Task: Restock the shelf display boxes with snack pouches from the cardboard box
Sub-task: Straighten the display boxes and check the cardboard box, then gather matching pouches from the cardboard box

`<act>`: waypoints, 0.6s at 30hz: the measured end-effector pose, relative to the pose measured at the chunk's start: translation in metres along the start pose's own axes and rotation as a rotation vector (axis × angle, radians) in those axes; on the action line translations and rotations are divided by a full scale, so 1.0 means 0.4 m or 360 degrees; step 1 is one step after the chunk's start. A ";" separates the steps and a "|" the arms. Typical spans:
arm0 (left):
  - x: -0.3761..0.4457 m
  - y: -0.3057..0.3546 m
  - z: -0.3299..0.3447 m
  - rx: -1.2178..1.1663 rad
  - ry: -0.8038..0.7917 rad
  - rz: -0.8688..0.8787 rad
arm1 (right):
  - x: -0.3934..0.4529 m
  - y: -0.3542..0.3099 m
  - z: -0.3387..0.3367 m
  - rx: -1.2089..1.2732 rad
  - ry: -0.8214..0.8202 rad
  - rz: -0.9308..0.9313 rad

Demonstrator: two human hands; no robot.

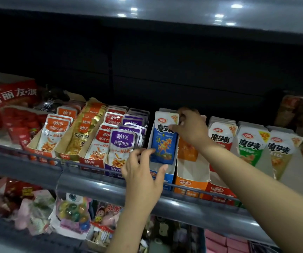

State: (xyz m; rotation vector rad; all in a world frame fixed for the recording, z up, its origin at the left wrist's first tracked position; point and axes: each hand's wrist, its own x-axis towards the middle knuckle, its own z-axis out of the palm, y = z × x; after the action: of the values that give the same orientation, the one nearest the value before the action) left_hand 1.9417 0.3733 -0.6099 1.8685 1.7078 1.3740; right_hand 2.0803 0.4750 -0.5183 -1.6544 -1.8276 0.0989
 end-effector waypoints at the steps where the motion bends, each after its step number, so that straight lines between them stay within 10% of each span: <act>1: 0.001 0.000 0.001 0.0013 0.0007 0.0019 | -0.003 0.008 0.004 -0.0060 0.0043 -0.0008; 18: -0.050 -0.003 0.029 0.0243 0.0146 0.0214 | -0.206 0.016 -0.031 0.0027 0.0405 -0.0220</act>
State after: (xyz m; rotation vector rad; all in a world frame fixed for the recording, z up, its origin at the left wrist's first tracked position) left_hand 1.9525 0.3603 -0.6259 2.0662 1.8068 1.4362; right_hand 2.0905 0.3967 -0.5460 -1.4511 -1.7343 -0.1495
